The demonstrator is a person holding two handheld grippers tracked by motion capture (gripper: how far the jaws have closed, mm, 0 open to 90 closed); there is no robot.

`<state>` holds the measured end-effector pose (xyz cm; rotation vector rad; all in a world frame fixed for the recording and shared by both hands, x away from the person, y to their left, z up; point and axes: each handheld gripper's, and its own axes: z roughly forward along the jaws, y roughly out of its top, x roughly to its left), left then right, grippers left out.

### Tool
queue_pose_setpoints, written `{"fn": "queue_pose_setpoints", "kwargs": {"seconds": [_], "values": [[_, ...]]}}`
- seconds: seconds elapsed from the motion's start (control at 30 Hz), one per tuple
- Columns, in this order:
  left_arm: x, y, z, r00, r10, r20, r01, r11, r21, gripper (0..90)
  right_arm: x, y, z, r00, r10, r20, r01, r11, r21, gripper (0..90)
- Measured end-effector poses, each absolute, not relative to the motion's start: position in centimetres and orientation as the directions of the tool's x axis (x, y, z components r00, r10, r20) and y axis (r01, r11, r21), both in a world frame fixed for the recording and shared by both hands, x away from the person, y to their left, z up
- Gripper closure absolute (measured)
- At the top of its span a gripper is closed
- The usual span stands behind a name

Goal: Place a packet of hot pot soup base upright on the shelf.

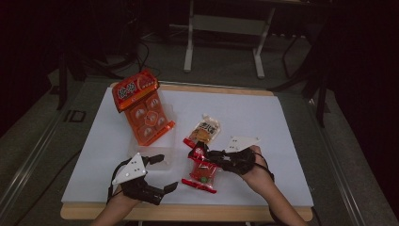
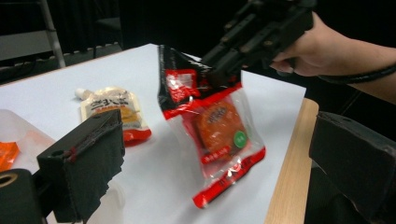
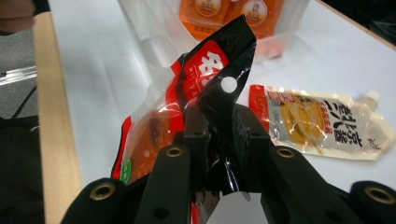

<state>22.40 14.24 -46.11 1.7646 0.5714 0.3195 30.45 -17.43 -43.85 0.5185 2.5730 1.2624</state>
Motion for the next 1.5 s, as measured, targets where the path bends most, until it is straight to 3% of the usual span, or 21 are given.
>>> {"fn": "queue_pose_setpoints", "kwargs": {"seconds": [0.33,0.67,0.77,0.83,1.37,1.5], "values": [[24.6,13.4,-45.1,0.849,0.517,-0.109,0.234,-0.183,0.955,6.2,28.9,-17.3,-42.6,-0.926,0.373,-0.064,0.167,0.554,0.816,77.7],[26.5,11.6,-44.2,0.855,0.514,-0.074,0.230,-0.247,0.941,17.7,28.0,-16.7,-42.1,-0.936,0.342,-0.083,0.132,0.559,0.818,77.6],[26.9,11.4,-44.0,0.862,0.503,-0.068,0.224,-0.256,0.940,24.3,27.8,-16.6,-42.0,-0.938,0.336,-0.091,0.121,0.560,0.820,77.6],[27.1,11.4,-43.8,0.868,0.491,-0.067,0.216,-0.252,0.943,33.7,27.7,-16.5,-41.9,-0.938,0.332,-0.096,0.116,0.564,0.818,77.6],[28.9,10.5,-43.9,0.904,0.404,-0.142,0.271,-0.283,0.920,62.5,27.3,-15.9,-41.8,-0.946,0.306,-0.106,0.092,0.568,0.818,77.6],[28.9,10.3,-43.9,0.915,0.374,-0.149,0.271,-0.299,0.915,77.4,27.3,-15.8,-42.0,-0.944,0.310,-0.113,0.092,0.576,0.813,77.5]]}}
